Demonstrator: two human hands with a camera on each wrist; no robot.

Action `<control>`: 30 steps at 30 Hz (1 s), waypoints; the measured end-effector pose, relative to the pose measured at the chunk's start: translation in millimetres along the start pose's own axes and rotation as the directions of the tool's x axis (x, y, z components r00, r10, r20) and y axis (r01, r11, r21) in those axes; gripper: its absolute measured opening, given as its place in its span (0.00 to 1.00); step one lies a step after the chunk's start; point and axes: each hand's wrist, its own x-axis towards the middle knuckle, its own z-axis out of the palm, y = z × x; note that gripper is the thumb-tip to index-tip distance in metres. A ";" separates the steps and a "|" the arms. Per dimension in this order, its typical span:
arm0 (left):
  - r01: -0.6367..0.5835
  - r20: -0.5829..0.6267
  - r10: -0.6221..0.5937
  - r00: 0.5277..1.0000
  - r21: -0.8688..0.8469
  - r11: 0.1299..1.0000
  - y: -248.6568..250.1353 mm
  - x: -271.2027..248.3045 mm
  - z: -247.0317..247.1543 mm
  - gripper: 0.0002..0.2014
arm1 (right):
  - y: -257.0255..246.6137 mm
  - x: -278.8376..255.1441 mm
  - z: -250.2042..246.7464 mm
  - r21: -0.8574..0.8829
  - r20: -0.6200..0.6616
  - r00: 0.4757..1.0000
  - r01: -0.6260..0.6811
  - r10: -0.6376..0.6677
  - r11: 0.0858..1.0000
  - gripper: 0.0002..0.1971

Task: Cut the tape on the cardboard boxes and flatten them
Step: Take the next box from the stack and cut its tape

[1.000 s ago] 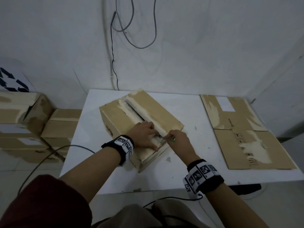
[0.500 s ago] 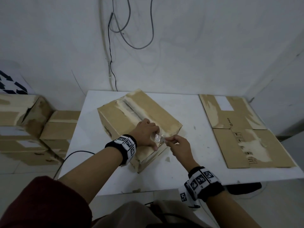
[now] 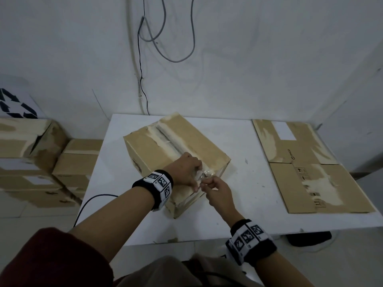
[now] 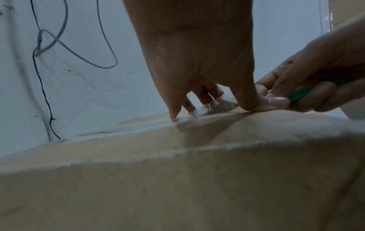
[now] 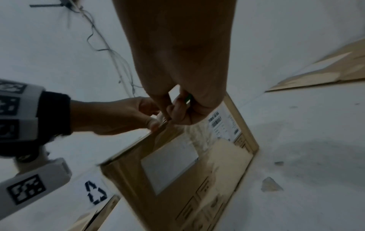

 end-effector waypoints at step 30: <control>0.166 -0.279 -0.572 0.771 -0.780 0.603 11.3 -2.0 45.0 0.20 | 20.2 -12.0 -19.8 -0.331 0.079 0.912 0.405 -0.402 0.852 0.05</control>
